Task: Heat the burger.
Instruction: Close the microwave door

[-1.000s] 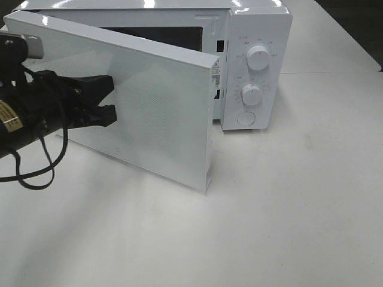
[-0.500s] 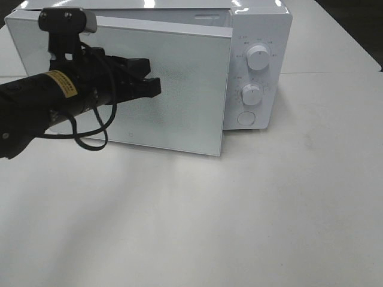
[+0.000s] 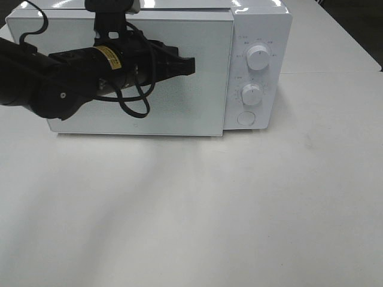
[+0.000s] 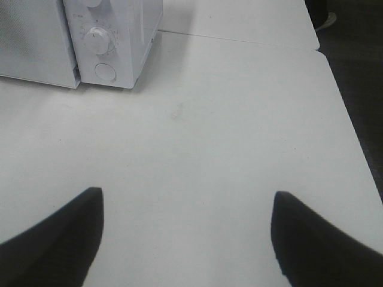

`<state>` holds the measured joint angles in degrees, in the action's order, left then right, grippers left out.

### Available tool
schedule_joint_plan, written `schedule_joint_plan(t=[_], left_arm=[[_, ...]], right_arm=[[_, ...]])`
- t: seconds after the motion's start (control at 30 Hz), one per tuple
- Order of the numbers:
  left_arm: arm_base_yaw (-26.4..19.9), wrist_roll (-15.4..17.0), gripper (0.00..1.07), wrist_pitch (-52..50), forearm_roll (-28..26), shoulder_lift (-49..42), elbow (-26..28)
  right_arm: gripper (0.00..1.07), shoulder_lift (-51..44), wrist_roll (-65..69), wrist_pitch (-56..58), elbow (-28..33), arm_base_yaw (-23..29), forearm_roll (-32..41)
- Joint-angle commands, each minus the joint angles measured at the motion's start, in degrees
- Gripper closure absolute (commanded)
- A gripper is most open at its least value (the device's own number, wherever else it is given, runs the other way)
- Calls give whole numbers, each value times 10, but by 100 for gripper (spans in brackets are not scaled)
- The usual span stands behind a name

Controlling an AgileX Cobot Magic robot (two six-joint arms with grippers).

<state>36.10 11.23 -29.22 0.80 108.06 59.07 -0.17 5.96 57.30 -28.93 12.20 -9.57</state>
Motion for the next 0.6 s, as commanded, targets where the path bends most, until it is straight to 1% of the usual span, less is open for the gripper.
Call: schedule_joint_plan(t=[0.03,0.07,0.17,0.27,0.33,0.53,0.6], left_arm=[[6,-6,107,25,-16,21,50],[6,-6,107,25,-16,21,50],[6,-6,107,64,-24,47,105],[6,-6,107,70,-28,52,115],[4,-11,107,91,-41,66,146],[3,-10,107,96,-41,68,151],[3,-10,107,133,-34,64,151]], right_arm=[[32,-16,-6,-3,2,-2,0],[32,-16,-6,-3,2,-2,0],[32,-16,-6,-3,2,-2,0],[32,-16,-6,-3,2,-2,0],[32,-16,-6,-3,2,-2,0],[32,-16,-6,-3,2,-2,0],[32,-16,-6,-3,2,-2,0]])
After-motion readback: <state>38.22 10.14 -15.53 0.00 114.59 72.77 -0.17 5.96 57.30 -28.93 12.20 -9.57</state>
